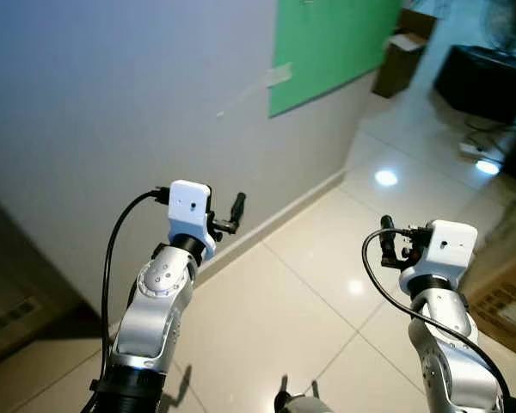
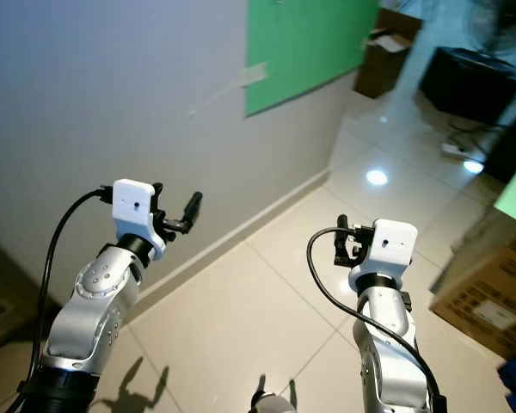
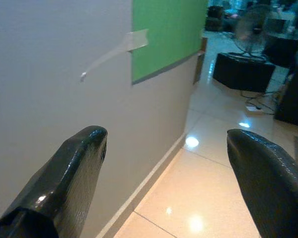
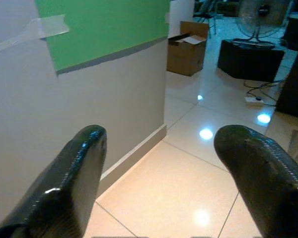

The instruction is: Hang keys on a hook

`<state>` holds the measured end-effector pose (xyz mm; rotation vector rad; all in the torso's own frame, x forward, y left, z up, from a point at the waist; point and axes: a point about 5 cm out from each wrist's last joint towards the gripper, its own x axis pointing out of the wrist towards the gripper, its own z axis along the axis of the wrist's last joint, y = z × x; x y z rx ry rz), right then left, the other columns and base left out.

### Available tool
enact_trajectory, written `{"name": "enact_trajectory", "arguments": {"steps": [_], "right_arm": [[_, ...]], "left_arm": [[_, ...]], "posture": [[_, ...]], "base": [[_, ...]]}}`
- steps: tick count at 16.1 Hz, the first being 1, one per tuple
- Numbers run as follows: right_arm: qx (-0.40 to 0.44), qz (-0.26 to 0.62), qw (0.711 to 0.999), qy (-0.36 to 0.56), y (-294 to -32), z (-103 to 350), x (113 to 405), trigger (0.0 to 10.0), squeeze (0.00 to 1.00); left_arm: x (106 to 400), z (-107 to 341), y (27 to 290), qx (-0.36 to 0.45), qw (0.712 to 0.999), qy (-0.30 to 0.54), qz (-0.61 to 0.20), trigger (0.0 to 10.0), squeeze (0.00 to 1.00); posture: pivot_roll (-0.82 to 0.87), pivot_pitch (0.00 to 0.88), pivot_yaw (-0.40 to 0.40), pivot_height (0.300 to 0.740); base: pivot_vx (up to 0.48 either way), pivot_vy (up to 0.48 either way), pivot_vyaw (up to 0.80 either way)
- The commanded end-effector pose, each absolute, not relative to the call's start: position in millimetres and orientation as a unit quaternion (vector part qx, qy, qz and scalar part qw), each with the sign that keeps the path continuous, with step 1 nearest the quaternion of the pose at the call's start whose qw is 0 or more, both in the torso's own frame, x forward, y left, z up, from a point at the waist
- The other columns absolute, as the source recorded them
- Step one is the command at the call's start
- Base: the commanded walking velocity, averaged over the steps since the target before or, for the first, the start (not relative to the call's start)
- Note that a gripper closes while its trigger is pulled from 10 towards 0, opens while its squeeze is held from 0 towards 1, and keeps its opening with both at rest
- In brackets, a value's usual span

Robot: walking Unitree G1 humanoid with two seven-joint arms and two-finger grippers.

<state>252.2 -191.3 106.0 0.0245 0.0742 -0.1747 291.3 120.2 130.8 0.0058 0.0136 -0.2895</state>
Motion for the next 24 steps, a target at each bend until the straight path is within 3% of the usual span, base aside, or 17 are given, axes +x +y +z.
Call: {"name": "enact_trajectory", "arguments": {"steps": [1,4,5,6,11,13,18,24], "right_arm": [[0.016,-0.093,0.995,0.037,-194,109,250,10.0,1.00],[0.017,-0.082,0.996,0.041,-190,109,249,10.0,1.00],[0.007,-0.079,0.996,0.041,-188,110,249,10.0,0.75],[0.003,-0.084,0.996,0.043,-188,109,249,10.0,0.00],[-0.011,-0.112,0.993,0.045,-193,109,251,10.0,0.00],[-0.022,-0.104,0.993,0.048,-192,111,252,10.0,0.00],[-0.064,-0.091,0.993,0.032,-186,114,255,10.0,0.00],[-0.046,-0.092,0.994,0.047,-190,109,253,10.0,0.00]], "left_arm": [[293,130,120,0.003,0.989,0.007,-0.147,10.0,1.00],[293,135,121,0.000,0.990,-0.013,-0.144,10.0,1.00],[291,139,120,-0.022,0.987,-0.019,-0.155,10.0,0.00],[290,140,119,-0.018,0.987,-0.022,-0.161,10.0,0.00],[289,135,123,0.051,0.985,-0.061,-0.153,10.0,0.00],[287,130,121,0.056,0.984,-0.038,-0.162,10.0,0.00],[288,134,119,0.072,0.982,-0.072,-0.161,10.0,0.00],[287,136,113,0.072,0.976,-0.087,-0.185,10.0,0.00]], "posture": [[-0.13,0.000,0.030,0.740],[-0.12,0.000,0.029,0.740],[-0.12,0.000,0.030,0.740],[-0.12,0.000,0.030,0.740],[-0.12,0.000,0.030,0.740],[-0.12,0.000,0.029,0.740],[-0.11,0.000,0.017,0.740],[-0.11,0.000,0.018,0.740]], "base": [[0.000,0.000,-0.80],[0.000,0.000,-0.80],[0.000,0.000,-0.80],[0.000,0.000,-0.80],[0.000,0.000,-0.80],[0.000,0.000,-0.80],[0.000,0.000,-0.80],[0.000,0.000,-0.80]]}}
